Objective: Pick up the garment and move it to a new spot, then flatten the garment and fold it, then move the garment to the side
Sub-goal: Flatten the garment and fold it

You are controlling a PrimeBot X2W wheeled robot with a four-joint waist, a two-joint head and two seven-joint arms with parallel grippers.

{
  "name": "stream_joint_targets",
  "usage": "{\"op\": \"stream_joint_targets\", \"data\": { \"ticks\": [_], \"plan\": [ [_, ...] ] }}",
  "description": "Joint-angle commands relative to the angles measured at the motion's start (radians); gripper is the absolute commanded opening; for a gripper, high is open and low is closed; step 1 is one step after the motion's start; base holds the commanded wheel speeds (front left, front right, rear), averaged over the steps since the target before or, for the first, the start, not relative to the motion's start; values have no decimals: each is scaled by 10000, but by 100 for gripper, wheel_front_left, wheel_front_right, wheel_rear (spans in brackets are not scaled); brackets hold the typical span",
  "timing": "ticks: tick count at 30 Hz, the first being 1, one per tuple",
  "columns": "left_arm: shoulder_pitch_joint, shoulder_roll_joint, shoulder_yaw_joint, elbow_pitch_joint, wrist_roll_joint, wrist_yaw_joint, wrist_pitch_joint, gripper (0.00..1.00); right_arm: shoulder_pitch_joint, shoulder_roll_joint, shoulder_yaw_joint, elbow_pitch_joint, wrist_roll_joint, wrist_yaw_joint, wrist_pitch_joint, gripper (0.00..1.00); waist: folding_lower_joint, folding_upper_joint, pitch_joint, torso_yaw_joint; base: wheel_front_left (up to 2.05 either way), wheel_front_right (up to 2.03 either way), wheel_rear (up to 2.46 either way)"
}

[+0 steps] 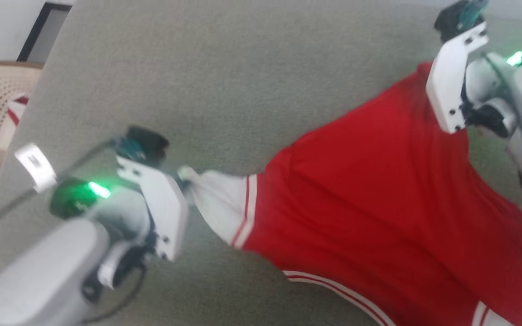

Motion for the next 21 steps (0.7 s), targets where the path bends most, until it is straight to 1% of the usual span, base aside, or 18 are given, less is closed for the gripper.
{"op": "stream_joint_targets", "data": {
  "ticks": [1, 5, 10, 14, 21],
  "plan": [
    [-243, 149, 124, 23, 32, 25, 121, 0, -135, -32, -26, -93, 112, -18, -115, 0, 0, 0, -264, -255, 0, 0, 0],
    [-1185, 588, 419, 133, 136, -87, 656, 0, -312, -419, -122, -439, 474, -18, -360, 0, 0, 0, -635, -626, 0, 0, 0],
    [-2529, 915, 671, 642, 354, -435, 1131, 0, -410, -791, -287, -853, 755, -18, -626, 0, 0, 0, -1092, -1072, 0, 0, 0],
    [-3663, 882, 728, 1336, 575, -804, 1244, 0, -598, -896, -623, -1082, 761, -18, -946, 0, 0, 0, -1451, -1375, 0, 0, 0],
    [-5659, 458, 732, 2915, 1184, -1444, 875, 0, -869, -744, -1585, -1334, 311, -18, -1418, 0, 0, 0, -1948, -1739, 0, 0, 0]
  ]
}}
